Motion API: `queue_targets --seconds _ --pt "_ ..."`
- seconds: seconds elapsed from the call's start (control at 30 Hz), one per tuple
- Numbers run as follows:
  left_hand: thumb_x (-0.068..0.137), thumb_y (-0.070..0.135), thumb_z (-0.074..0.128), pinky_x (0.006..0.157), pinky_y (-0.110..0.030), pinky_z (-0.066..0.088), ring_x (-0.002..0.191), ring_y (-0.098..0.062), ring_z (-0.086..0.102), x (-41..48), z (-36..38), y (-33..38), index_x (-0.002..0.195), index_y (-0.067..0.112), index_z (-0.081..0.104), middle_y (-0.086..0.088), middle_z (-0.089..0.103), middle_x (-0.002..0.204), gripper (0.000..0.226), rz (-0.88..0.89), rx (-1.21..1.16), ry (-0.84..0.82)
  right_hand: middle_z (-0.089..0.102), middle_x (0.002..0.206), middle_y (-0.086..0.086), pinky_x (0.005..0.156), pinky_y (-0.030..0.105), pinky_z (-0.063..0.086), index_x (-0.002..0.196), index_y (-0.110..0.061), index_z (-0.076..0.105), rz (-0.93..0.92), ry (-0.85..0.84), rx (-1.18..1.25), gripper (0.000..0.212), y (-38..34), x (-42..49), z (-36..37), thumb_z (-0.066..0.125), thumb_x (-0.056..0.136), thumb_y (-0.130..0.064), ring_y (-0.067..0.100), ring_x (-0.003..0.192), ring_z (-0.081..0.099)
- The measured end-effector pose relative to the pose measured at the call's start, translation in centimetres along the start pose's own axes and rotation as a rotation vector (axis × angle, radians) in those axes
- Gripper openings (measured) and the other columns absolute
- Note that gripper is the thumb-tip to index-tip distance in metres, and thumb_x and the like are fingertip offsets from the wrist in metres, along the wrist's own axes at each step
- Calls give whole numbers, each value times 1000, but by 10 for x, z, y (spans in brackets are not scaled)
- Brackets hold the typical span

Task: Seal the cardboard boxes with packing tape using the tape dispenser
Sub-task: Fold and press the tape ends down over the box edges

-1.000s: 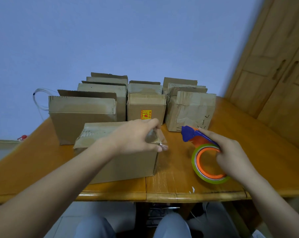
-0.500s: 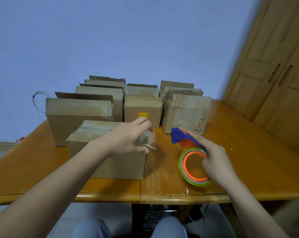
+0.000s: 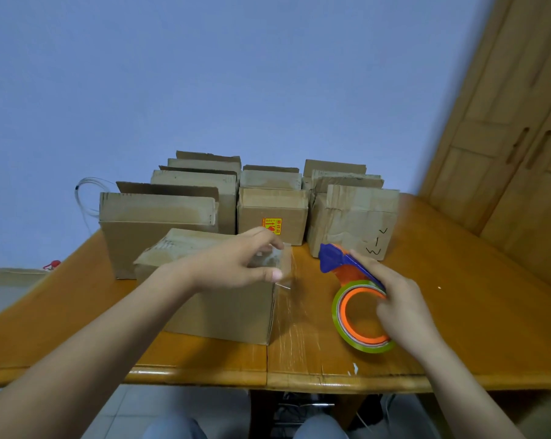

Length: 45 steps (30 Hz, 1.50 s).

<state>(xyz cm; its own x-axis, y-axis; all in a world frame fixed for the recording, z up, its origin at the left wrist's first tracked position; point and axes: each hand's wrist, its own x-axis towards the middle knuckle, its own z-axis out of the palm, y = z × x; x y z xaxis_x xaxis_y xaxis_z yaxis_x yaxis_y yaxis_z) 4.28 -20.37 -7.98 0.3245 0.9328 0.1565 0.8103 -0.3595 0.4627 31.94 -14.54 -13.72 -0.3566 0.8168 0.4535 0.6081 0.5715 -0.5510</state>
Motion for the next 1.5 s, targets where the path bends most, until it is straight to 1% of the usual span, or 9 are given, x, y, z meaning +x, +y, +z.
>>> queue_targets --seconds 0.13,0.27,0.37,0.47,0.67,0.9,1.17,1.33,1.5 --pt "100 31 47 84 -9 42 110 -7 53 13 -5 -3 126 19 52 5 52 119 29 -65 -10 89 44 135 -20 99 15 37 133 -50 38 -104 21 -34 93 0 1 -4 53 77 23 1 128 36" --pt "97 37 53 102 -22 35 128 -15 41 30 -5 -9 137 13 44 -2 39 140 48 -126 61 102 38 137 -25 102 19 34 133 -51 34 -191 -10 -142 102 7 0 -3 55 70 26 1 127 35" --pt "93 48 53 110 -33 33 135 -20 34 39 0 -8 145 11 35 -5 32 150 66 -198 119 25 54 136 -5 91 44 47 136 -34 48 -260 8 -430 96 8 1 3 75 58 17 25 121 53" --pt "93 44 56 107 -33 35 133 -21 38 43 9 -8 147 11 33 -6 35 150 67 -213 150 17 61 127 10 75 47 52 128 -22 60 -284 -1 -781 91 20 8 20 92 45 -4 36 106 60" --pt "92 42 57 100 -28 39 126 -18 43 37 13 -9 145 13 34 -5 42 145 65 -192 103 59 56 131 13 82 49 48 128 -22 60 -375 -108 -880 93 26 15 52 95 43 -19 35 114 48" --pt "96 39 53 97 -29 42 118 -18 50 33 10 -10 140 9 43 -7 52 135 55 -181 51 50 51 136 1 96 35 43 131 -15 56 -484 -69 -657 75 18 -7 65 79 60 -17 20 121 42" --pt "103 29 40 103 -25 31 133 -18 42 34 13 -13 144 14 40 -4 47 144 44 -220 45 73 57 130 -4 100 40 43 126 -15 60 -360 63 -268 50 14 -24 71 41 80 -17 11 123 43" --pt "102 30 43 108 -31 33 133 -19 42 37 13 -18 143 16 43 -4 49 144 43 -241 32 77 46 141 -9 112 18 23 137 -20 47 -296 164 182 55 -28 6 66 36 83 -16 6 136 34" --pt "101 31 46 100 -23 34 130 -18 47 35 12 -18 142 16 47 -5 53 140 44 -233 25 89 37 148 -14 118 28 11 141 -25 40 -314 35 331 57 -43 22 86 31 85 -16 7 143 19"
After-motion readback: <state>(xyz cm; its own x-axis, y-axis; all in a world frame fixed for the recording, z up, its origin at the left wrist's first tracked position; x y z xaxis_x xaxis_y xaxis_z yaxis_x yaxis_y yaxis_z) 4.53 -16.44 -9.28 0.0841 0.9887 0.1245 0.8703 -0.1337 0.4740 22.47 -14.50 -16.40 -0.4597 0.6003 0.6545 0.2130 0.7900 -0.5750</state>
